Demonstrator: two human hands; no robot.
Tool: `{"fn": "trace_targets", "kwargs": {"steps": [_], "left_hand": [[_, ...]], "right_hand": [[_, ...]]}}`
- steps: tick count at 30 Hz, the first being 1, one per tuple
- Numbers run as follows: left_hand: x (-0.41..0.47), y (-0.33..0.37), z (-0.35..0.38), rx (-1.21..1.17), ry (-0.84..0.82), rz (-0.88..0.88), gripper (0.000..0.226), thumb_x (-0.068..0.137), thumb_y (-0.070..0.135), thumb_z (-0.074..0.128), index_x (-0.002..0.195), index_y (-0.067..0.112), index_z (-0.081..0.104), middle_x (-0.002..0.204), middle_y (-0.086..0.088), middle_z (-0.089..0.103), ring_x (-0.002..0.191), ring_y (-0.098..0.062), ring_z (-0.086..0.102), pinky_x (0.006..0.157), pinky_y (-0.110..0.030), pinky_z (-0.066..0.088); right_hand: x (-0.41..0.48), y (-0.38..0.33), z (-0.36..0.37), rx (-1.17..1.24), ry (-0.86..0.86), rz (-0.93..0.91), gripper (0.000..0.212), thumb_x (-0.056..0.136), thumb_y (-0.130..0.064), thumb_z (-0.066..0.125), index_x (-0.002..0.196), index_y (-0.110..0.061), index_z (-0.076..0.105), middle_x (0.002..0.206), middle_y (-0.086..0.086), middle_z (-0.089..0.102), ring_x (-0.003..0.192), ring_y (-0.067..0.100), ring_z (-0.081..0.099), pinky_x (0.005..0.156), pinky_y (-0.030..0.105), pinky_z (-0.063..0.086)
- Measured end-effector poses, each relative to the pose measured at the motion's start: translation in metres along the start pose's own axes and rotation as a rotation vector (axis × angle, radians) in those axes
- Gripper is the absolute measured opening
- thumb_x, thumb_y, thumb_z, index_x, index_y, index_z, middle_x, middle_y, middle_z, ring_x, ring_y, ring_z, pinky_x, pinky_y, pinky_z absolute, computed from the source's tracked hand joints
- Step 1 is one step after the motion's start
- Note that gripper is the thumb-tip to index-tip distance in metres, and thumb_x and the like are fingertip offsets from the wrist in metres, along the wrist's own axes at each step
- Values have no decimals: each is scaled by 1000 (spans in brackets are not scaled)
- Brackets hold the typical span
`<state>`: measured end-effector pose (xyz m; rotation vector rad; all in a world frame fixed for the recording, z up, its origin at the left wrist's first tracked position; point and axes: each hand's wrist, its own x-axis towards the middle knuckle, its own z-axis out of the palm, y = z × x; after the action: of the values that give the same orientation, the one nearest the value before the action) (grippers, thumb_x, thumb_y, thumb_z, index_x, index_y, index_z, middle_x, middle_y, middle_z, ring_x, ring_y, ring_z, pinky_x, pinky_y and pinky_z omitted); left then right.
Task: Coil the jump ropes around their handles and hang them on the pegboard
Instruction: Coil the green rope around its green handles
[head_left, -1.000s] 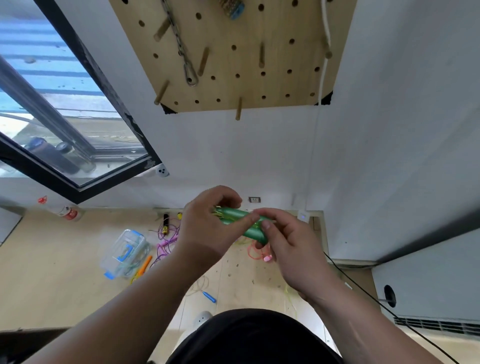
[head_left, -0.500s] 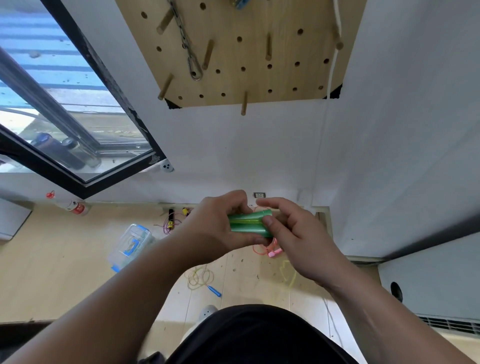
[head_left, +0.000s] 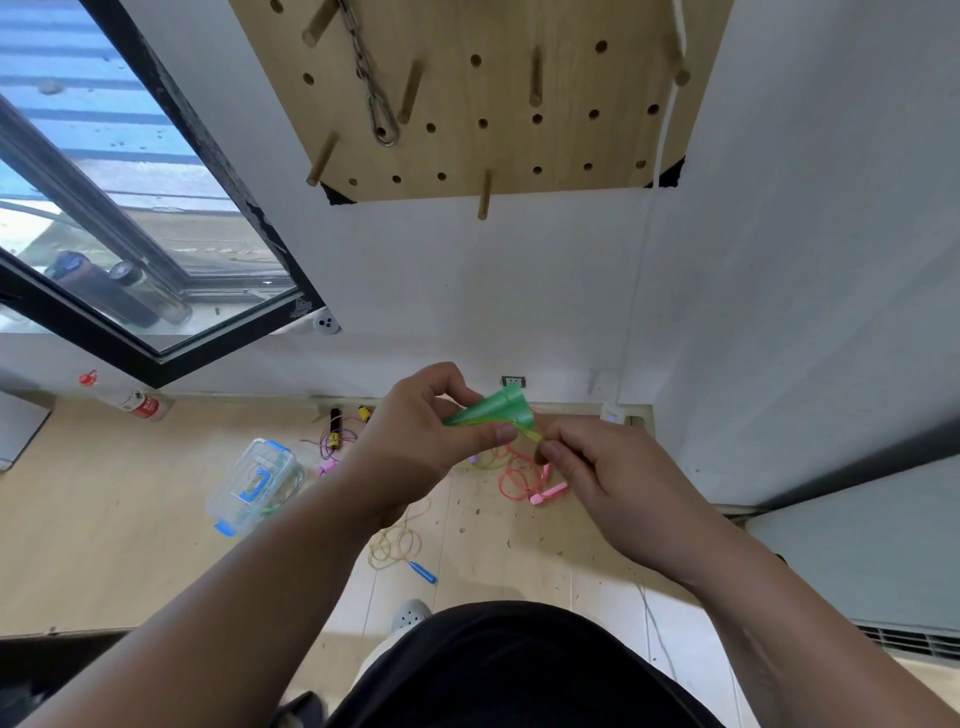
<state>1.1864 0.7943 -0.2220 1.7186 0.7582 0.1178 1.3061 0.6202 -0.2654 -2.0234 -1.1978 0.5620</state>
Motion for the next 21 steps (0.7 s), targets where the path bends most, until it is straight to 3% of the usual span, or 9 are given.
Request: {"fn": "trace_targets", "kwargs": {"steps": [3, 7, 9, 11, 12, 15, 17, 21], "left_hand": [[-1, 2, 2, -159, -35, -35, 38, 53, 43, 88, 69, 28, 57, 83, -36, 67, 57, -26, 33, 52, -35, 28], [-5, 1, 0, -173, -206, -28, 42, 65, 18, 92, 81, 15, 54, 79, -26, 68, 54, -20, 30, 48, -30, 26], [-6, 1, -3, -62, -291, 7, 42, 67, 16, 92, 84, 13, 54, 81, -17, 72, 53, -24, 47, 47, -26, 40], [-8, 3, -5, 83, -349, 30, 42, 64, 21, 96, 82, 20, 58, 90, -17, 76, 70, -30, 71, 64, -35, 58], [-9, 4, -4, 148, -379, 40, 41, 62, 23, 97, 79, 26, 59, 92, -17, 76, 79, -32, 73, 70, -38, 56], [-12, 4, -3, 295, -434, 57, 39, 65, 18, 96, 75, 32, 61, 89, -9, 75, 74, -14, 69, 67, -29, 54], [-10, 5, -3, 446, -409, 65, 38, 65, 26, 96, 77, 31, 60, 86, -3, 73, 68, -6, 64, 63, -25, 51], [-2, -1, -7, 638, -250, 99, 43, 62, 44, 94, 76, 35, 55, 78, 5, 67, 64, -6, 55, 60, -26, 47]], "right_hand": [[0, 2, 2, -28, 3, -29, 29, 99, -44, 38, 92, -32, 63, 82, -10, 60, 79, 7, 53, 67, 32, 42], [5, 10, -3, -151, -95, -61, 51, 97, -55, 24, 102, -24, 64, 93, -7, 62, 86, 12, 55, 74, 39, 48], [10, 13, -11, -235, -159, -88, 51, 97, -55, 23, 105, -24, 63, 95, -7, 61, 88, 14, 55, 77, 41, 48], [17, 13, -21, -312, -216, -120, 47, 98, -52, 26, 100, -21, 61, 92, -7, 60, 88, 16, 53, 78, 42, 47], [21, 12, -26, -334, -249, -137, 42, 100, -48, 30, 98, -19, 61, 91, -6, 59, 88, 16, 53, 79, 43, 46], [30, 5, -40, -357, -372, -169, 23, 104, -38, 47, 90, -23, 57, 87, -7, 57, 84, 15, 53, 79, 40, 45], [35, -3, -44, -403, -423, -172, 21, 103, -40, 49, 85, -29, 51, 83, -10, 54, 80, 13, 50, 77, 38, 44], [33, -15, -41, -409, -338, -163, 28, 105, -39, 43, 80, -27, 45, 77, -7, 52, 75, 16, 46, 71, 38, 40]]}}
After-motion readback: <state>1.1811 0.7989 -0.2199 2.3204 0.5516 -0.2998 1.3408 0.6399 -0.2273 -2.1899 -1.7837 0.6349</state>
